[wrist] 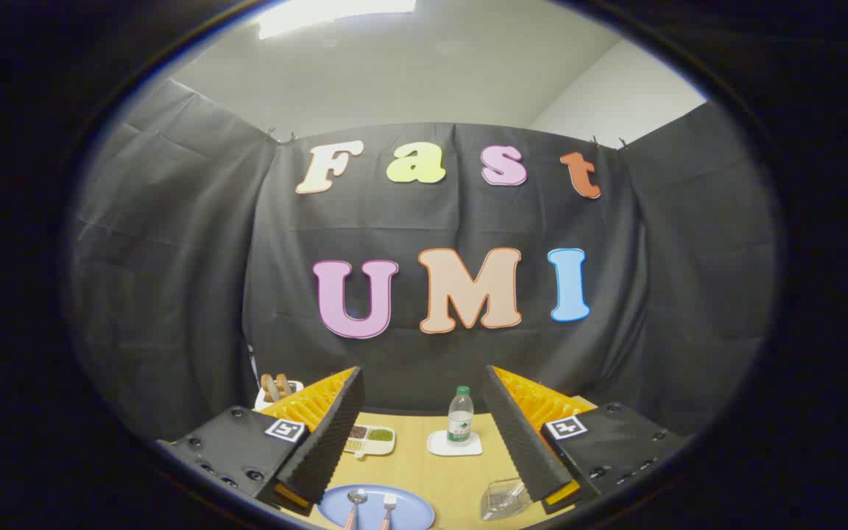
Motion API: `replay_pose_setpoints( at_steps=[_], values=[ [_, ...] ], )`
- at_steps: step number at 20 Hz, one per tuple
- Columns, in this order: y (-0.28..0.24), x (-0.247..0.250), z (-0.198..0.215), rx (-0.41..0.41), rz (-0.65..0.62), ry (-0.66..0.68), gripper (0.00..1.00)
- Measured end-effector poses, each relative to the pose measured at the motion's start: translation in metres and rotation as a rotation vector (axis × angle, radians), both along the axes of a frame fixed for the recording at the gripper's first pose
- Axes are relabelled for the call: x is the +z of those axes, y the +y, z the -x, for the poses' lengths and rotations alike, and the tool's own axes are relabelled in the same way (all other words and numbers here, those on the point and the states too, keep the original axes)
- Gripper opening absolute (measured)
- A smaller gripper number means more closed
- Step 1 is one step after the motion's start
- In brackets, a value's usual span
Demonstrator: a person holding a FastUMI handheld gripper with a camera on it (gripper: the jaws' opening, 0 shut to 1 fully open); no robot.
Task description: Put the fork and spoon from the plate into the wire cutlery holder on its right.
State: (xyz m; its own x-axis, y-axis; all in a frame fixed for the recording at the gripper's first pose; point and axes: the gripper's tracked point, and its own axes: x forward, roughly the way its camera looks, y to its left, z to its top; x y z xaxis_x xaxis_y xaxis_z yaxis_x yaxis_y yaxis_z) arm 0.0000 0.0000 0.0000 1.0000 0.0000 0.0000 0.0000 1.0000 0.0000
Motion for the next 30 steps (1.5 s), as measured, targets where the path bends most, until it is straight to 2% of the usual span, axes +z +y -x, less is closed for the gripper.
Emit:
replay_pose_setpoints(
  at_steps=[5,19,27,30],
  values=[
    [0.0,-0.003,0.001,0.005,-0.013,0.02,1.0],
    [0.0,0.016,-0.006,0.007,-0.022,-0.037,1.0],
    [0.014,-0.029,-0.024,0.047,-0.031,0.077,1.0],
    [0.015,-0.047,-0.033,0.037,0.015,0.108,1.0]
  ],
)
